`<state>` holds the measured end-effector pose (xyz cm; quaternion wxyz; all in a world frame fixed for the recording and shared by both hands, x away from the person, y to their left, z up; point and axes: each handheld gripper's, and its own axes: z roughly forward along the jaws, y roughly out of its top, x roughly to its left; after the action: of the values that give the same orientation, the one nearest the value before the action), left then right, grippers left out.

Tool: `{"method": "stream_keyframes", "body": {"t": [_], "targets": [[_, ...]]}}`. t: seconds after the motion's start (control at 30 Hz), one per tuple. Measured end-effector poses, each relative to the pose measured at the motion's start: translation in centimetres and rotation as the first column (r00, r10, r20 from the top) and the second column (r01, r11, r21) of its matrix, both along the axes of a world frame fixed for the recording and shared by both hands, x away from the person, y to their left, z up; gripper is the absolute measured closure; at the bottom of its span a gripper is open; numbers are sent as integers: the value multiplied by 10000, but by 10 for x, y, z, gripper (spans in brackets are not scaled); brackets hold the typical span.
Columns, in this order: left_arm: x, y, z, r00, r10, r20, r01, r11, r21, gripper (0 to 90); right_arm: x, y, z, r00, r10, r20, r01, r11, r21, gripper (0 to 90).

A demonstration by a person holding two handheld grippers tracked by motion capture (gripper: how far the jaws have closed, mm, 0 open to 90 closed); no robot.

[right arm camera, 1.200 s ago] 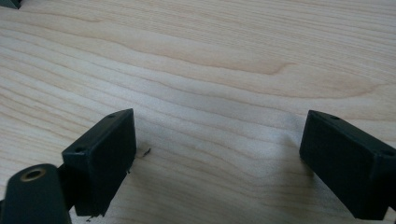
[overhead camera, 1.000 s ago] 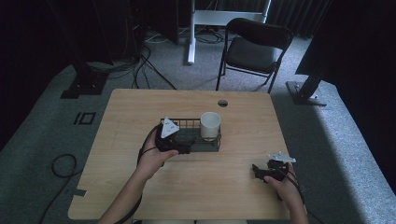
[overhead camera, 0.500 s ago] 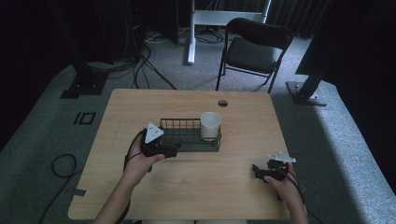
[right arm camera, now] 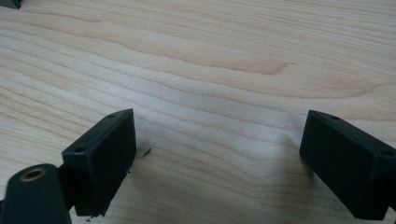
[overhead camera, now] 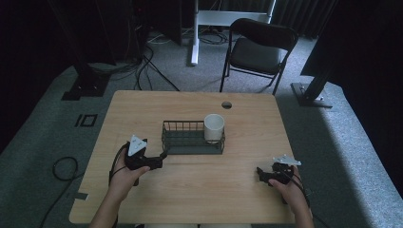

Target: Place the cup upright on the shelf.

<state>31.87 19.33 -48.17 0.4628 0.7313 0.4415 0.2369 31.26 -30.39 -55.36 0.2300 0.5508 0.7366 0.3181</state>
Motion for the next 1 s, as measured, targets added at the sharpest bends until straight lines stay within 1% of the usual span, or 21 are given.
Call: {"method": "stream_keyframes", "body": {"t": [0.1, 0.17, 0.2, 0.23, 0.27, 0.3, 0.33, 0.43, 0.5, 0.53, 0.63, 0.7, 0.73, 0.8, 0.83, 0.87, 0.9, 0.93, 1.0], "targets": [[-4, 8, -9, 9996, 207, -168, -208, 9998, -42, 65, 0, 0, 0, 10000, 4, -1, -4, 10000, -9, 105], [-7, 12, -15, 9990, 325, -304, -324, 9995, 28, 65, 0, 0, 0, 10000, 3, 1, -3, 10000, -6, 105], [-7, 12, -15, 9990, 325, -304, -324, 9995, 28, 65, 0, 0, 0, 10000, 5, 3, -5, 10000, -8, 105], [-7, 15, -18, 9987, 304, -403, -301, 9995, 68, 65, 0, 0, 0, 10000, 7, 4, -7, 10000, -8, 105], [-9, 19, -23, 9974, 464, -548, -460, 9989, 95, 65, 0, 0, 0, 10000, 6, 3, -6, 10000, -9, 105], [-9, 19, -23, 9974, 464, -548, -460, 9989, 95, 65, 0, 0, 0, 10000, 6, 3, -6, 10000, -9, 105], [-11, 22, -28, 9966, 519, -636, -508, 9985, 189, 65, 0, 0, 0, 10000, 5, 4, -5, 10000, -11, 105], [-13, 28, -33, 9946, 680, -790, -660, 9974, 274, 65, 0, 0, 0, 10000, 6, 5, -6, 10000, -13, 105], [-14, 29, -34, 9940, 685, -850, -660, 9973, 318, 65, 0, 0, 0, 10000, 7, 5, -7, 10000, -12, 105], [-16, 33, -37, 9929, 686, -975, -648, 9970, 422, 65, 0, 0, 0, 10000, 5, 2, -5, 10000, -10, 105], [-20, 36, -41, 9917, 564, -1157, -500, 9971, 577, 65, 0, 0, 0, 10000, 9, 6, -9, 10000, -13, 105], [-21, 37, -42, 9917, 555, -1163, -485, 9969, 624, 65, 0, 0, 0, 10000, 9, 7, -9, 10000, -13, 105], [-22, 38, -43, 9911, 479, -1241, -395, 9968, 696, 65, 0, 0, 0, 10000, 5, 3, -5, 10000, -10, 105], [-24, 41, -46, 9896, 529, -1337, -418, 9955, 848, 65, 0, 0, 0, 10000, 7, 3, -7, 10000, -11, 105], [-24, 41, -46, 9896, 529, -1337, -418, 9955, 848, 65, 0, 0, 0, 10000, 7, 3, -7, 10000, -11, 105], [-25, 43, -48, 9888, 635, -1353, -503, 9938, 992, 65, 0, 0, 0, 10000, 5, 4, -5, 10000, -6, 105], [-25, 43, -48, 9888, 635, -1353, -503, 9938, 992, 65, 0, 0, 0, 10000, 5, 4, -5, 10000, -6, 105], [-26, 44, -50, 9871, 732, -1427, -552, 9904, 1265, 65, 0, 0, 0, 10000, 7, 3, -7, 10000, -8, 105], [-28, 45, -52, 9857, 718, -1528, -536, 9913, 1200, 65, 0, 0, 0, 10000, 4, 7, -4, 10000, -7, 105]]}}
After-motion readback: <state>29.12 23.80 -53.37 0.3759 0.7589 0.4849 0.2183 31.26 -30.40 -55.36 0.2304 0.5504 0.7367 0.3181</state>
